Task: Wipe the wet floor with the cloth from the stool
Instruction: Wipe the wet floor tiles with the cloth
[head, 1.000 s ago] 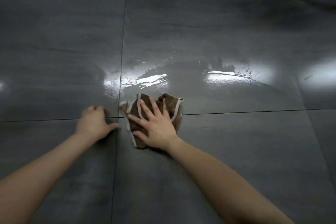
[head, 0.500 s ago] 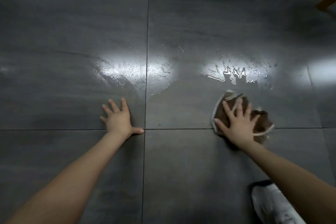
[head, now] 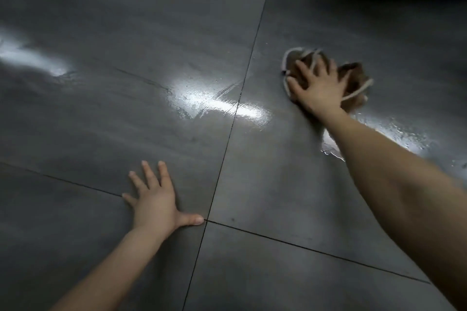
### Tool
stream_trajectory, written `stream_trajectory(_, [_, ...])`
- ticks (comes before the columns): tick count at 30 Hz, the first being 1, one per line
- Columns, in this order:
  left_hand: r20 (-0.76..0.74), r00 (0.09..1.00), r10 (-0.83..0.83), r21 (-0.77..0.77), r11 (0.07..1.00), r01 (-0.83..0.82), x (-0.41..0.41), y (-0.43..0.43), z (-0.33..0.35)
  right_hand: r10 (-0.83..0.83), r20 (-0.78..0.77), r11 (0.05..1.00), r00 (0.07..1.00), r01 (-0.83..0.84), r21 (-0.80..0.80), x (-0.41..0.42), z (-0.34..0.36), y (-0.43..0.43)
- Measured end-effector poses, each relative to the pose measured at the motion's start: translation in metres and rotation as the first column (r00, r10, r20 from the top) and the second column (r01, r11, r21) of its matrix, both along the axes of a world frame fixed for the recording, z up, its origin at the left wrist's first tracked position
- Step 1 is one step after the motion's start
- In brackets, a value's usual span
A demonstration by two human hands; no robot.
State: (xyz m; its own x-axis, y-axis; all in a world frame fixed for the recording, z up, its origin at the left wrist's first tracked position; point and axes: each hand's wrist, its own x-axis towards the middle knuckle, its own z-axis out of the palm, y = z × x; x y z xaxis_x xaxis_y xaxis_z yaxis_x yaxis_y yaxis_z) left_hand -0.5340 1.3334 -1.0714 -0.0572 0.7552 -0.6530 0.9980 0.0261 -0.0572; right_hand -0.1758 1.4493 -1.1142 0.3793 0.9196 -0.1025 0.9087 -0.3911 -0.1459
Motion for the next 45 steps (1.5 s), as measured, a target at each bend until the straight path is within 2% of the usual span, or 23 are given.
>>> stream_trajectory(1, [-0.001, 1.0, -0.007, -0.002, 1.0, 0.007, 0.0, 0.0, 0.0, -0.109, -0.022, 0.994, 0.994, 0.108, -0.032, 0.004, 0.004, 0.014])
stream_trajectory(2, [-0.005, 1.0, -0.011, -0.008, 1.0, 0.011, 0.0, 0.0, 0.0, -0.141, -0.037, 0.989, 0.989, 0.14, -0.047, -0.008, 0.007, 0.031])
stream_trajectory(3, [-0.009, 1.0, -0.013, -0.016, 1.0, 0.013, 0.001, 0.0, 0.002, -0.083, -0.04, 0.996, 0.996, 0.081, -0.043, -0.033, 0.008, 0.046])
stream_trajectory(5, [-0.02, 1.0, -0.015, -0.034, 0.999, 0.014, 0.003, 0.002, 0.005, 0.234, -0.039, 0.972, 0.971, -0.235, -0.026, -0.108, 0.007, 0.058])
stream_trajectory(7, [-0.033, 0.999, -0.009, -0.055, 0.998, 0.007, 0.006, 0.005, 0.008, 0.527, -0.085, 0.849, 0.846, -0.528, 0.01, -0.187, 0.005, 0.035])
stream_trajectory(9, [-0.037, 0.999, 0.0, -0.064, 0.998, -0.002, 0.007, 0.006, 0.011, 0.73, -0.11, 0.682, 0.675, -0.73, 0.04, -0.232, 0.0, -0.008])
stream_trajectory(11, [-0.031, 1.0, 0.002, -0.06, 0.998, -0.004, 0.004, 0.004, 0.011, 0.843, -0.099, 0.536, 0.528, -0.841, 0.078, -0.234, -0.004, -0.03])
stream_trajectory(12, [-0.024, 1.0, 0.009, -0.059, 0.998, -0.01, 0.003, 0.002, 0.01, 0.868, -0.082, 0.495, 0.489, -0.864, 0.094, -0.224, -0.006, -0.023])
stream_trajectory(14, [-0.017, 1.0, 0.017, -0.057, 0.998, -0.018, 0.0, 0.0, 0.006, 0.84, -0.031, 0.542, 0.542, -0.835, 0.095, -0.199, -0.01, 0.021])
stream_trajectory(17, [-0.029, 1.0, 0.006, -0.053, 0.999, -0.008, -0.001, 0.0, 0.003, 0.689, -0.013, 0.725, 0.725, -0.689, 0.004, -0.164, -0.001, 0.096])
stream_trajectory(19, [-0.043, 0.999, 0.009, -0.065, 0.998, -0.012, 0.001, 0.001, 0.002, 0.585, 0.01, 0.811, 0.811, -0.584, -0.027, -0.131, -0.001, 0.128])
stream_trajectory(22, [-0.059, 0.998, 0.009, -0.077, 0.997, -0.014, 0.004, 0.003, 0.002, 0.344, 0.024, 0.939, 0.939, -0.344, -0.004, -0.053, -0.003, 0.138])
stream_trajectory(24, [-0.065, 0.998, 0.007, -0.08, 0.997, -0.012, 0.003, 0.005, 0.002, 0.17, 0.002, 0.985, 0.985, -0.17, -0.014, 0.0, -0.003, 0.123])
stream_trajectory(27, [-0.073, 0.997, 0.001, -0.085, 0.996, -0.007, 0.006, 0.005, 0.004, 0.044, 0.001, 0.999, 0.999, -0.044, -0.018, 0.04, 0.001, 0.078])
stream_trajectory(29, [-0.08, 0.997, 0.003, -0.078, 0.997, -0.009, 0.008, 0.006, 0.006, 0.078, 0.007, 0.997, 0.997, -0.078, 0.002, 0.031, 0.0, 0.036])
stream_trajectory(33, [-0.077, 0.996, 0.051, -0.051, 0.997, -0.055, 0.016, 0.007, 0.013, 0.343, -0.031, 0.938, 0.939, -0.341, 0.056, -0.027, -0.004, -0.093])
stream_trajectory(36, [-0.038, 0.993, 0.108, -0.079, 0.991, -0.11, 0.037, 0.005, 0.02, 0.57, -0.066, 0.822, 0.819, -0.565, 0.078, -0.049, -0.005, -0.211])
stream_trajectory(39, [0.07, 0.997, 0.034, -0.064, 0.998, -0.029, 0.076, -0.01, 0.023, 0.726, -0.096, 0.687, 0.681, -0.725, 0.05, -0.002, 0.0, -0.287])
stream_trajectory(40, [0.112, 0.994, -0.007, -0.053, 0.999, 0.013, 0.092, -0.018, 0.022, 0.73, -0.083, 0.683, 0.678, -0.728, 0.059, 0.028, 0.001, -0.296])
stream_trajectory(42, [0.186, 0.979, -0.08, -0.037, 0.995, 0.089, 0.127, -0.034, 0.019, 0.615, -0.005, 0.787, 0.789, -0.613, 0.071, 0.093, -0.002, -0.289])
stream_trajectory(44, [0.22, 0.964, -0.149, -0.021, 0.987, 0.158, 0.163, -0.047, 0.014, 0.304, 0.05, 0.951, 0.951, -0.306, 0.041, 0.146, -0.001, -0.255])
stream_trajectory(45, [0.214, 0.961, -0.175, -0.005, 0.984, 0.181, 0.179, -0.05, 0.012, 0.132, 0.046, 0.99, 0.99, -0.134, 0.038, 0.16, 0.0, -0.231])
